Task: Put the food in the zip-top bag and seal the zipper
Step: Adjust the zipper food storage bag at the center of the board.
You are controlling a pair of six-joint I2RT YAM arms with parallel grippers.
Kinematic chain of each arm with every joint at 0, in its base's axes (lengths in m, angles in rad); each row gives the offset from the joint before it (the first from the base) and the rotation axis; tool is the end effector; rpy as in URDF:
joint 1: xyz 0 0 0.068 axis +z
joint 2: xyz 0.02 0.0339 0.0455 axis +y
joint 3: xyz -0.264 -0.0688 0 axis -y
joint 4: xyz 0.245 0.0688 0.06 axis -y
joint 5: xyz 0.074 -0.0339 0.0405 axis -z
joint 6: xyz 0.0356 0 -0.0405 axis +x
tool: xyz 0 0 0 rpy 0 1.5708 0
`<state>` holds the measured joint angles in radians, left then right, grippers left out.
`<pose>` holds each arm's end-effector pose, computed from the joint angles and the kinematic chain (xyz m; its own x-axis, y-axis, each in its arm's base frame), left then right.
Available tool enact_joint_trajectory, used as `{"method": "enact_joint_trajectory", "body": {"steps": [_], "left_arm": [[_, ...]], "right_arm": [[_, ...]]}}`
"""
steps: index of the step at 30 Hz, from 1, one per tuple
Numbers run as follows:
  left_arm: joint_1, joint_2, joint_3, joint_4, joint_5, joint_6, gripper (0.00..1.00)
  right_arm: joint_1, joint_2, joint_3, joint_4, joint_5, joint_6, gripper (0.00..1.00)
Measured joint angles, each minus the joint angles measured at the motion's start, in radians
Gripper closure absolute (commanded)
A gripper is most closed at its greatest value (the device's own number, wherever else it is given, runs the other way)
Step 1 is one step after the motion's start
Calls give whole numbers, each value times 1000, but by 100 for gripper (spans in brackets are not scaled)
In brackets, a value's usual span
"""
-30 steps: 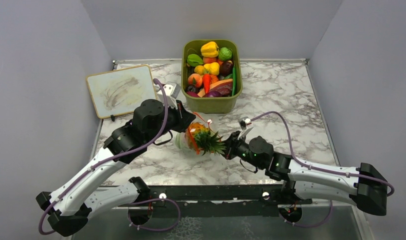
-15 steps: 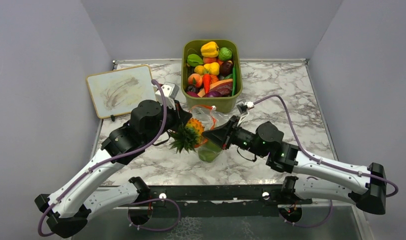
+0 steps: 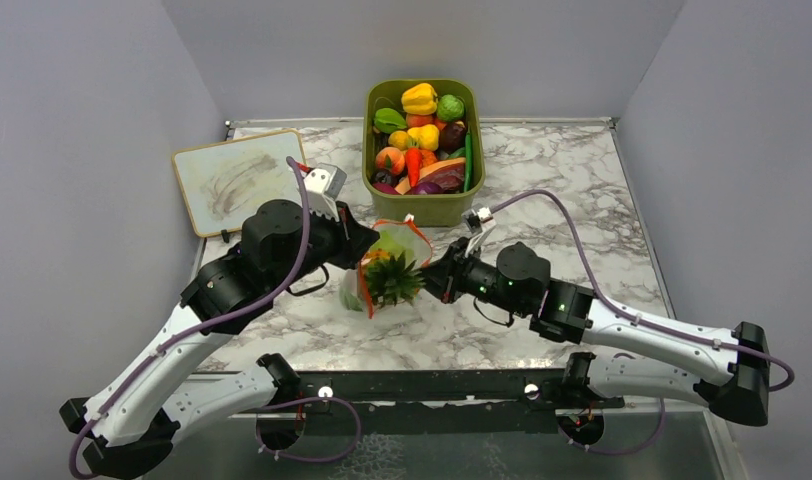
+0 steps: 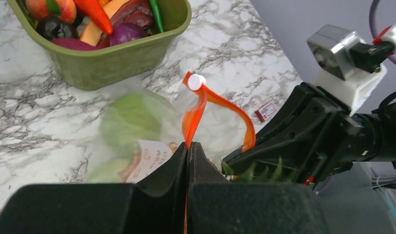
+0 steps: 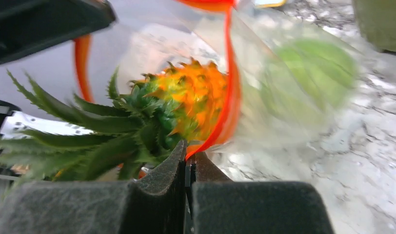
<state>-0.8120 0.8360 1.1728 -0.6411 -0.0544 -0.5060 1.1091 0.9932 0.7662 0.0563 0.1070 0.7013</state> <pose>0.1108 -0.1140 0.4142 -0.5142 -0.1611 -0.8424 0.5027 0.7392 -0.4482 0.1085 0.2095 0.3194 -0.6019 0.2304 -0.7646 -0.5955 0.5085 0.6220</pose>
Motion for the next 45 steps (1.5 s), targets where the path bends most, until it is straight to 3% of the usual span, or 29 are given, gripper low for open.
{"method": "enact_joint_trajectory", "body": {"steps": [6, 13, 18, 23, 26, 31, 34, 40, 45], "left_arm": [[0, -3, 13, 13, -2, -14, 100], [0, -14, -25, -35, -12, -34, 100], [0, -18, -21, -28, -6, -61, 100], [0, -23, 23, -25, -26, -44, 100], [0, 26, 84, -21, -38, -36, 100], [0, -33, -12, 15, -3, -106, 100], [0, -68, -72, 26, 32, -132, 100], [-2, 62, 22, 24, -4, -68, 100], [-2, 72, 39, 42, 30, -71, 100]], "right_arm": [[0, -27, 77, -102, 72, -53, 99], [0, 33, 87, -59, -13, -48, 99], [2, -41, 87, -119, 93, -62, 99], [-3, -19, 26, -4, 9, -33, 99], [-2, 24, 16, -29, 13, -31, 99], [-35, -29, 98, -135, 170, -124, 99], [-56, -55, 152, -92, 175, -159, 99], [-56, -52, 34, 52, 15, -96, 99], [-53, -93, 14, -83, 111, -105, 99]]}}
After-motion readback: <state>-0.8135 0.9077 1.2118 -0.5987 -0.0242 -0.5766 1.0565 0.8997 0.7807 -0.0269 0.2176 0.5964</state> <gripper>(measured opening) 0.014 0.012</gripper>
